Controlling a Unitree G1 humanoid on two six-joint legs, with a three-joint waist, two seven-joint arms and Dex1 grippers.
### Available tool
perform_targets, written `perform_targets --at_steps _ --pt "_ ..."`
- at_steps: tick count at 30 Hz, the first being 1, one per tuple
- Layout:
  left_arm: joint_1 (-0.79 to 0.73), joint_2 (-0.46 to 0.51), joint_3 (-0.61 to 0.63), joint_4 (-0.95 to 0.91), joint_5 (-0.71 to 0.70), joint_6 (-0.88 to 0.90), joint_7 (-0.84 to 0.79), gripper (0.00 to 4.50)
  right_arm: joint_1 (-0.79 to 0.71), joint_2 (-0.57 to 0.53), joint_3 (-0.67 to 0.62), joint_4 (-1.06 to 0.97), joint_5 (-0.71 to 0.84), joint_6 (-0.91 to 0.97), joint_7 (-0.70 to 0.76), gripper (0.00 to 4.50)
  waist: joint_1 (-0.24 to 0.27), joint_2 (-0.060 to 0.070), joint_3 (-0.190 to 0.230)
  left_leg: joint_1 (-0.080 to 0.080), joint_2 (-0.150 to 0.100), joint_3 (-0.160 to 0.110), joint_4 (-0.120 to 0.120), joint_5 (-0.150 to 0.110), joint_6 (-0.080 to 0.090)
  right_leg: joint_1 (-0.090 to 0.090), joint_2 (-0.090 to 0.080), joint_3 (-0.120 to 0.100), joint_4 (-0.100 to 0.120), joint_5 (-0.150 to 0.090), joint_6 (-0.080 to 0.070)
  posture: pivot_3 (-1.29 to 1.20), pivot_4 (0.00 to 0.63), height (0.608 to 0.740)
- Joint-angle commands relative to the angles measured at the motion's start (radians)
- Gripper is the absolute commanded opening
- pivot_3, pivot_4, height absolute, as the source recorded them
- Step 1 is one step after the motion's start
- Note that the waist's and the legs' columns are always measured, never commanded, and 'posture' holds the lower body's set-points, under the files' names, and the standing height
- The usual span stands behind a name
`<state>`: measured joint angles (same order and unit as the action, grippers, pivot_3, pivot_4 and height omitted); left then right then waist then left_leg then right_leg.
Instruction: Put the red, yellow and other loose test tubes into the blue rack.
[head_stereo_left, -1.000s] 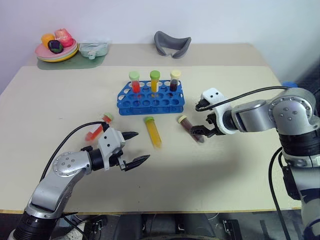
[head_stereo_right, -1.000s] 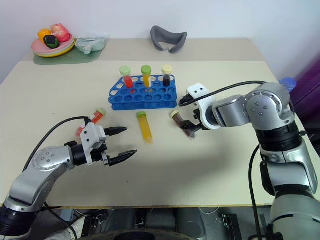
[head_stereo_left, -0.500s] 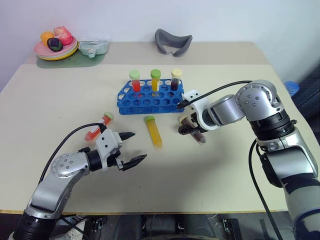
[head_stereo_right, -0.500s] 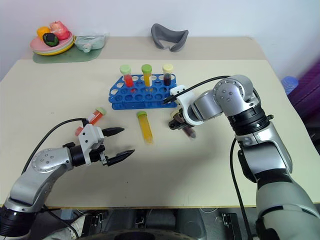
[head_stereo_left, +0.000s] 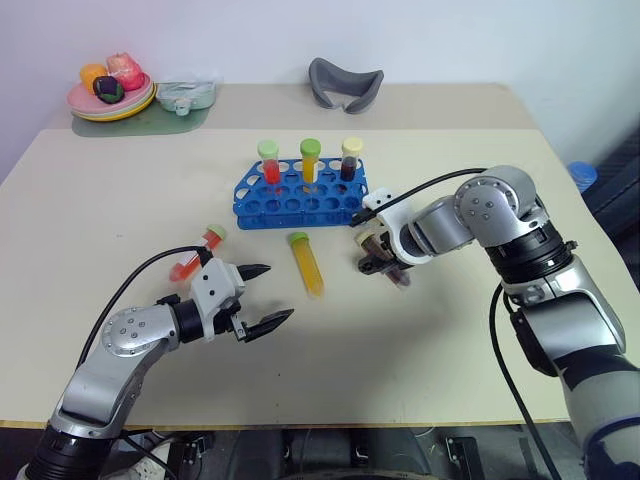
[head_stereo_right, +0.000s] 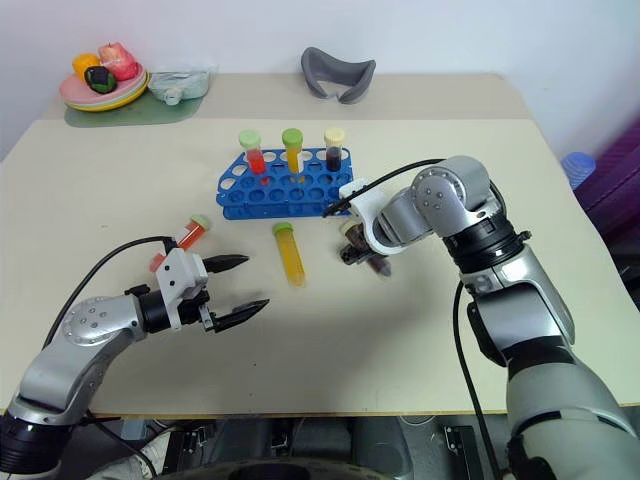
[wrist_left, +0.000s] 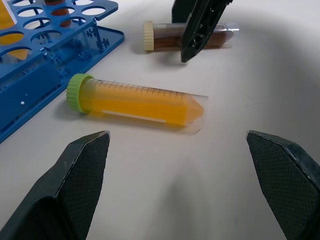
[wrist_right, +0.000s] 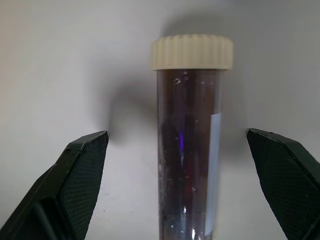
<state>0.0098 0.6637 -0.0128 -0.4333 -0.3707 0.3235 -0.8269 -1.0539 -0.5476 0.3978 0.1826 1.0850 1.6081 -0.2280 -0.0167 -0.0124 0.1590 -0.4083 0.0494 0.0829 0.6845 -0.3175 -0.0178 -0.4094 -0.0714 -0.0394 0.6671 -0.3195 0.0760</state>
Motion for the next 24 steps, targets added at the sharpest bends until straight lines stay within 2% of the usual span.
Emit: perform_targets --at_steps 1,4,10,20,24 --pt "0.005 0.006 0.021 -0.03 -0.003 -0.019 -0.003 4.46 0.0 0.003 0.013 -0.012 -0.036 0.006 0.026 4.5 0.0 0.0 0.0 0.0 0.0 0.0 0.0 0.0 0.0 0.0 0.0 0.0 0.0 0.0 0.0 0.0 0.15 0.735" --pt "0.007 0.004 0.018 -0.034 -0.002 -0.017 -0.001 4.5 -0.002 0.004 0.026 -0.011 -0.055 0.006 0.049 3.59 0.0 0.0 0.0 0.0 0.0 0.0 0.0 0.0 0.0 0.0 0.0 0.0 0.0 0.0 0.0 0.0 0.15 0.735" --pt "0.011 0.004 0.019 -0.043 -0.004 -0.011 0.005 4.5 -0.007 0.013 0.031 -0.005 -0.087 0.006 0.075 0.85 -0.001 0.0 0.0 0.0 0.0 0.0 0.0 -0.001 0.001 0.0 0.0 0.0 0.0 0.0 0.0 0.0 0.15 0.735" --pt "0.01 0.004 0.019 -0.045 -0.004 -0.008 0.008 4.5 -0.006 0.02 0.024 -0.007 -0.114 0.006 0.101 0.85 -0.001 0.0 0.0 0.0 0.0 0.0 0.0 -0.001 0.001 0.0 0.0 0.0 0.0 0.0 0.0 0.0 0.15 0.735" --pt "0.008 0.004 0.047 -0.038 -0.012 -0.003 0.02 4.5 -0.015 0.012 -0.039 -0.128 -0.149 0.006 0.156 0.85 -0.001 0.0 0.0 0.0 0.0 0.0 0.0 -0.001 0.001 0.0 0.0 0.0 0.0 0.0 0.0 0.0 0.15 0.735"
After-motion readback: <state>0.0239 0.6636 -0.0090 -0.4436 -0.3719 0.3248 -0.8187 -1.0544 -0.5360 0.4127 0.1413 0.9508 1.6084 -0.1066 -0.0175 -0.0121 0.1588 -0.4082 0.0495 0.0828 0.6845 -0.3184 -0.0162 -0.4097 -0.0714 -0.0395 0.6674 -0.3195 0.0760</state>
